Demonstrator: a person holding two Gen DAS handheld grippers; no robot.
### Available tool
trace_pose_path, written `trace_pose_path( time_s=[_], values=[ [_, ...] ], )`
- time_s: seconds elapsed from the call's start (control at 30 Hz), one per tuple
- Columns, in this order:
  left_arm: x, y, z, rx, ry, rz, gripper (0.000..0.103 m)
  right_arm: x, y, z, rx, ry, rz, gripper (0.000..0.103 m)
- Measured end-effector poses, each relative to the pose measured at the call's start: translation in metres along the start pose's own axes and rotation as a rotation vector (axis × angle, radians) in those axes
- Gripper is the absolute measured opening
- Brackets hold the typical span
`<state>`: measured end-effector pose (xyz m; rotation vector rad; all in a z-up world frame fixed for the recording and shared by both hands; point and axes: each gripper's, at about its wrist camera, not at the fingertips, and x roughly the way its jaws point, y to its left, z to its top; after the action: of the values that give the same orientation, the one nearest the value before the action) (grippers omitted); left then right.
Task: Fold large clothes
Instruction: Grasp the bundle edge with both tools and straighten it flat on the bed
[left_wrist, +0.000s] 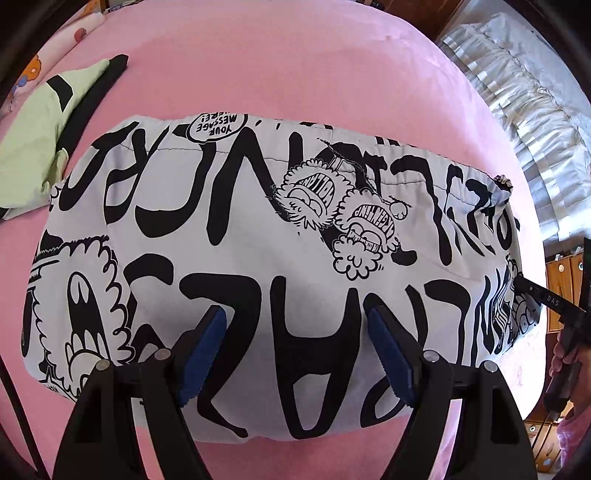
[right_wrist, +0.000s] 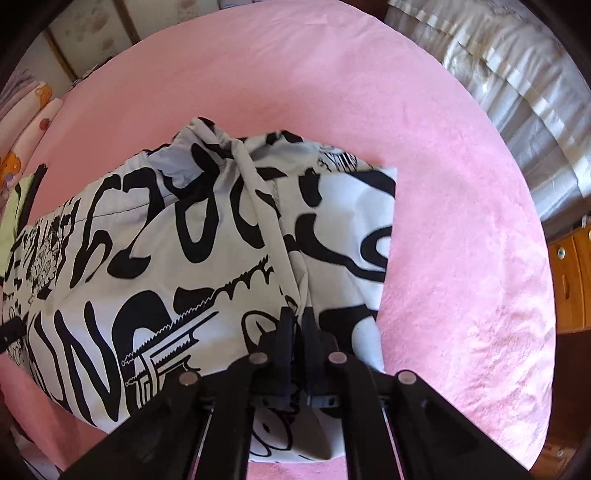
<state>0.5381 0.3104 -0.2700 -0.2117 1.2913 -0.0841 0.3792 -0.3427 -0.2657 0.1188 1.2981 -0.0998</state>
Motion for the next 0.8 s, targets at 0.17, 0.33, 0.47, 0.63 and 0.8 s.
trace_pose_path(
  time_s=[0.17,0.33,0.47,0.63,0.8],
  values=[
    [0.001,-0.003,-0.001,0.012,0.002,0.055,0.078,0.004,-0.005,-0.003,0.029,-0.041,0.002,0.005],
    [-0.019,-0.003,-0.017,-0.019,-0.018,0.010,0.078,-0.038,0.022,-0.013,-0.005,-0.190,0.011,0.022],
    [-0.032,-0.006,-0.037,-0.026,-0.015,0.015,0.078,-0.071,0.050,-0.036,-0.018,-0.276,0.157,0.036],
    [-0.046,-0.007,-0.057,-0.027,-0.043,0.009,0.078,-0.092,0.100,-0.057,-0.050,-0.319,0.271,0.036],
    [-0.048,0.001,-0.064,-0.062,-0.055,-0.039,0.070,-0.082,0.155,-0.086,-0.113,-0.252,0.388,0.034]
  ],
)
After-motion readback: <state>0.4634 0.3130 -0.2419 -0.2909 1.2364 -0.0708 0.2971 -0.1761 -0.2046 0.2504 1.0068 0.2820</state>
